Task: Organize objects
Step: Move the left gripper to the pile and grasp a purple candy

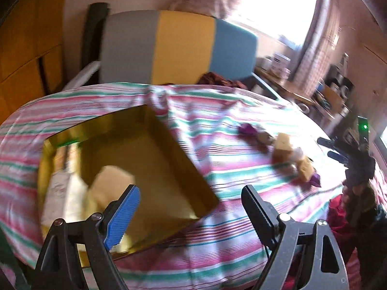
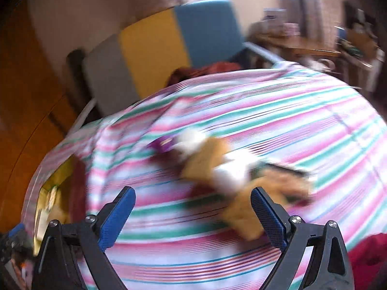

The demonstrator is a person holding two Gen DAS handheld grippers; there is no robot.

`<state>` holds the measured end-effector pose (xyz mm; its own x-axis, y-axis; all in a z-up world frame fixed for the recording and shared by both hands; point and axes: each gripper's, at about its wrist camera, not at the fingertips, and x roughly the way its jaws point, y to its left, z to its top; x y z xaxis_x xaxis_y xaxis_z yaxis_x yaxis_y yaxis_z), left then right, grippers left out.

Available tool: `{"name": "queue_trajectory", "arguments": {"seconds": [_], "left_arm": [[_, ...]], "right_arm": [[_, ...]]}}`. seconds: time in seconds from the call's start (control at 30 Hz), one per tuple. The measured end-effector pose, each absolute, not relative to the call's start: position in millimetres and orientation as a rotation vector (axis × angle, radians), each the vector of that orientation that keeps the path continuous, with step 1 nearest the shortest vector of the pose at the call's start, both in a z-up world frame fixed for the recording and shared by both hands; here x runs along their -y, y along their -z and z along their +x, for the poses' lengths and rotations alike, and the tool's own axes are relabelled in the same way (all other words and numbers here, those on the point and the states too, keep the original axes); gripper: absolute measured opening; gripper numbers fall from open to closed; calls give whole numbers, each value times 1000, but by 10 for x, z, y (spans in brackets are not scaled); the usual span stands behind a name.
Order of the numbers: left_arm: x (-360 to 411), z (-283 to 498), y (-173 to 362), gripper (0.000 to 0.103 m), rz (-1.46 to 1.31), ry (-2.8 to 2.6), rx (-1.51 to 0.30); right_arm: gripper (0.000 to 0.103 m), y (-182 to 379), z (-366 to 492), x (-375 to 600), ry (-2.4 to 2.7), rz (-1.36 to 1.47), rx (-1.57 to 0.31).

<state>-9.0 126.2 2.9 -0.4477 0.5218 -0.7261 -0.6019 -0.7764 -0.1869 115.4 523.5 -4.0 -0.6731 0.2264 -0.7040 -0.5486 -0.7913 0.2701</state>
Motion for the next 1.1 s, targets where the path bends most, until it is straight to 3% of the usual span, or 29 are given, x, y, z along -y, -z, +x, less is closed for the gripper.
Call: {"name": "queue_trajectory", "arguments": {"seconds": [0.23,0.47,0.73,1.1], "left_arm": [[-1983,-179,4,87,-1116,-2101,-183],[-2747,-520,134,80,-1189,-2029,-204],[-3519,-1192,653,67,-1539,-1790,125],[-4285,-1670,1114,66,-1707,-1841,198]], "right_arm": [[99,263,1606,-5897,-2245,-745,-1042],[100,241,1524,-5854,-2291,-738,-1061],[101,266,1544,-5788,-2346,-769,-1099],[102,349,1478,-5791,-2385,-822,-1201]]}}
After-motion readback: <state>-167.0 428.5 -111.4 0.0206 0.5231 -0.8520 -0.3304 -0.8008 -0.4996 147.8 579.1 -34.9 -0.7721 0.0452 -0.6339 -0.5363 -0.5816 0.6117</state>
